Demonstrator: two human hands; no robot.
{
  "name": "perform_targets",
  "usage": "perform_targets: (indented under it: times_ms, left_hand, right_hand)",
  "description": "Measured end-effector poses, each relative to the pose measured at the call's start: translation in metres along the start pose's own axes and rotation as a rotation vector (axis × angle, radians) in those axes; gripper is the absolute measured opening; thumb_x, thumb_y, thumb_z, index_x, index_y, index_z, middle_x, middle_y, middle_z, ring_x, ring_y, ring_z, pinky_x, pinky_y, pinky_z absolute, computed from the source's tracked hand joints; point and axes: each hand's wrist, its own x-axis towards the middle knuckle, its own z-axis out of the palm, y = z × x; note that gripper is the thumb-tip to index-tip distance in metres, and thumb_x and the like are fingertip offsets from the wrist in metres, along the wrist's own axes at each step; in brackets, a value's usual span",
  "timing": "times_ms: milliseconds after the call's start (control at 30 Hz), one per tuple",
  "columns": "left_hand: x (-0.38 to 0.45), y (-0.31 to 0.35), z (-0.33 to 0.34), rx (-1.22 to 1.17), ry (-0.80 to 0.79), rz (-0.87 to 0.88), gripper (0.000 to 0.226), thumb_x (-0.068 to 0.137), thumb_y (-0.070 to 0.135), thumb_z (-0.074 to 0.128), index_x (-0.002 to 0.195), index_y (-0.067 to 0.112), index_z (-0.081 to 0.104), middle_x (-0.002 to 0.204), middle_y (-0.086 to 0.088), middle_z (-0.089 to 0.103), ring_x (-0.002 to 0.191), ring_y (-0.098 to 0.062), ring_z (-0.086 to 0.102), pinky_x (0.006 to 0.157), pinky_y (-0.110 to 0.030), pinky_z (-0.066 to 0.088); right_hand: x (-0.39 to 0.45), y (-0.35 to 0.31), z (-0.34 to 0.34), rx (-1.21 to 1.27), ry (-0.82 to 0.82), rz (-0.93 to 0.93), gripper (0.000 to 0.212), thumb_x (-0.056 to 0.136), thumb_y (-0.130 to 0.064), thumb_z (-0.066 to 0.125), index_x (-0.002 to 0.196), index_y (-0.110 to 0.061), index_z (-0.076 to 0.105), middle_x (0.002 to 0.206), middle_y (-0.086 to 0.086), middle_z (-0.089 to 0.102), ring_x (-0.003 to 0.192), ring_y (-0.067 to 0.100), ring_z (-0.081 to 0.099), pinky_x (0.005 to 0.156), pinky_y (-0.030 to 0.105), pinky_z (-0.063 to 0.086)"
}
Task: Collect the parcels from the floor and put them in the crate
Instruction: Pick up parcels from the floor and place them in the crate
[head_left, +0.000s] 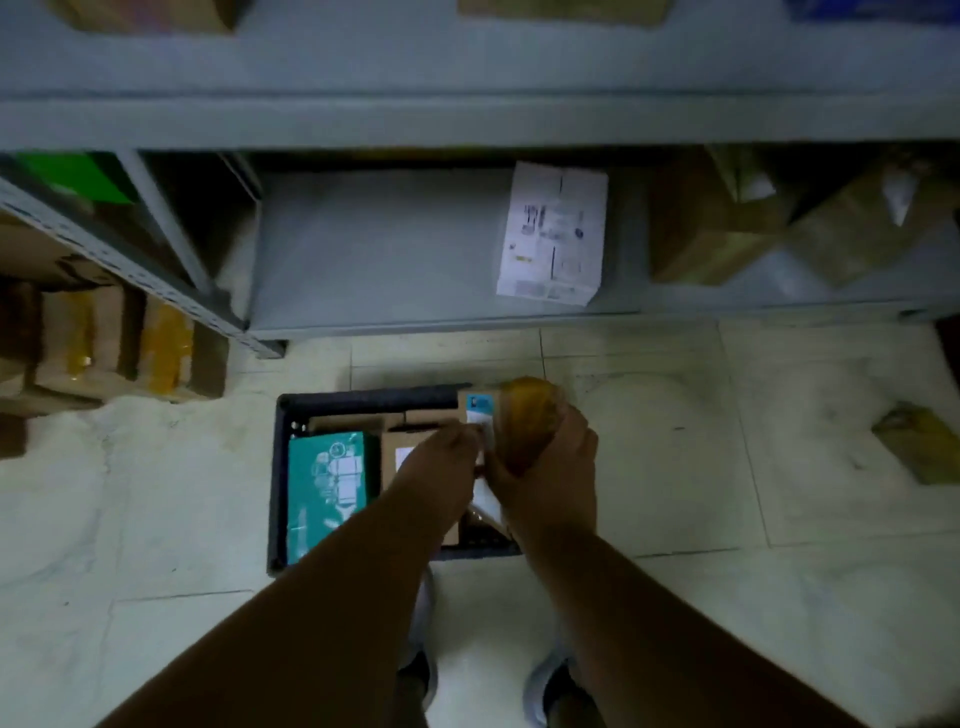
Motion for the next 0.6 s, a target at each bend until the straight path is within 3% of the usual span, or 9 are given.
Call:
perform_targets:
  times_ms: [133, 200, 300, 467, 600]
  left_hand:
    - [0.067, -0.061, 0.015, -0.016, 0.047, -0.074, 0.013, 0.101, 0.037, 0.046, 0.099, 0.031, 0.058, 0.103, -0.01, 0.068, 0.096, -0.031, 0.066, 0.09, -0.054, 0.055]
    - [0.099, -0.091, 0.025, 0.003, 0.071, -0.11, 0.008, 0.098, 0.037, 0.052, 0.105, 0.033, 0.056, 0.103, -0.008, 0.066, 0.095, -0.03, 0.066, 0.088, -0.051, 0.056]
    - [0.144, -0.135, 0.035, 0.151, 0.024, -0.125, 0.03, 0.098, 0.029, 0.052, 0.127, 0.022, 0.055, 0.111, -0.006, 0.064, 0.103, -0.031, 0.063, 0.093, -0.049, 0.053]
    - [0.185, -0.185, 0.045, 0.467, 0.024, -0.187, 0.018, 0.093, 0.021, 0.059, 0.109, 0.015, 0.062, 0.096, -0.008, 0.066, 0.087, -0.029, 0.066, 0.083, -0.043, 0.058]
    - [0.192, -0.201, 0.053, 0.594, 0.009, -0.207, 0.019, 0.091, 0.013, 0.059, 0.11, 0.009, 0.062, 0.101, -0.012, 0.063, 0.095, -0.03, 0.061, 0.091, -0.042, 0.054]
  right_hand:
    - [0.034, 0.049, 0.058, -0.106, -0.137, -0.001, 0.11, 0.071, -0.046, 0.084, 0.153, -0.031, 0.013, 0.142, 0.005, 0.038, 0.127, 0.023, 0.047, 0.101, 0.038, 0.046]
    - [0.048, 0.076, 0.086, -0.123, -0.201, 0.016, 0.102, 0.078, -0.049, 0.078, 0.153, -0.034, 0.011, 0.142, 0.005, 0.038, 0.126, 0.024, 0.048, 0.099, 0.039, 0.047]
    - [0.059, 0.119, 0.122, -0.151, -0.226, 0.009, 0.088, 0.084, -0.042, 0.072, 0.152, -0.037, 0.016, 0.136, 0.005, 0.044, 0.118, 0.024, 0.053, 0.096, 0.046, 0.052]
    - [0.071, 0.175, 0.164, -0.365, -0.315, 0.002, 0.089, 0.088, -0.049, 0.063, 0.156, -0.03, 0.009, 0.142, 0.01, 0.045, 0.124, 0.029, 0.051, 0.103, 0.045, 0.044]
    - [0.072, 0.198, 0.175, -0.479, -0.377, -0.006, 0.087, 0.092, -0.046, 0.06, 0.156, -0.026, 0.005, 0.143, 0.012, 0.046, 0.126, 0.032, 0.051, 0.103, 0.047, 0.044]
